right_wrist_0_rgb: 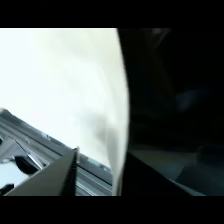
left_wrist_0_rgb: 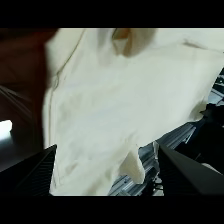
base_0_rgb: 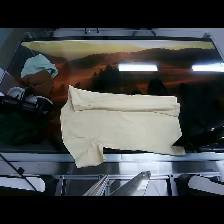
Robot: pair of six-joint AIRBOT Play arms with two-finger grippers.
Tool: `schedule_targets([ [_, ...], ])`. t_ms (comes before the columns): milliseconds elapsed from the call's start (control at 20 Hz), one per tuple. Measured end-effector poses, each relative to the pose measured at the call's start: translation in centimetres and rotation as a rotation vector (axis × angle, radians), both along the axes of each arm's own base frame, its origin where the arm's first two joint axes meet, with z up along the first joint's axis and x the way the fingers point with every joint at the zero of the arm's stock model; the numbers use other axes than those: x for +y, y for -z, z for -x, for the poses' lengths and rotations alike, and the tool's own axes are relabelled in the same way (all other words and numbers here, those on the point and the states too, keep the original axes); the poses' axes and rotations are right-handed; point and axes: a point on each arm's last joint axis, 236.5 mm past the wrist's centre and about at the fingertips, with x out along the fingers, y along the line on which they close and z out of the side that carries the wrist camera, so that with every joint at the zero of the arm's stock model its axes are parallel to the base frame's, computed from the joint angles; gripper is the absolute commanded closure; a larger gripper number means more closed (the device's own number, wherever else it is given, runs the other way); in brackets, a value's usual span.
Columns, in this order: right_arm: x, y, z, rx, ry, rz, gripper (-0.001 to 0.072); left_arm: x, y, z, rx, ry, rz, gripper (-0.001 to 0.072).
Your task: Fold the shirts.
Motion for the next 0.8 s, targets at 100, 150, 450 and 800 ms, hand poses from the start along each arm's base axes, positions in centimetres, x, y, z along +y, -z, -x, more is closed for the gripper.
schedule_targets([
  [100,0.8,0.7,0.6,0.004,-0.048,0.015,0.0686,-0.2,0.3,2.1,0.047,-0.022,0.035,0.0045],
  [150,1.2,0.7,0.6,0.001,-0.066,0.012,0.0687,-0.6,0.4,3.3,0.075,-0.023,0.058,0.0045],
  [450,1.2,0.6,-1.0,-0.051,-0.090,0.033,0.0687,-4.4,1.2,10.3,0.260,0.001,0.136,0.0042],
  [800,1.1,0.6,-4.6,-0.173,-0.020,0.049,0.0686,-7.8,4.6,16.8,0.401,0.092,-0.005,0.0104],
])
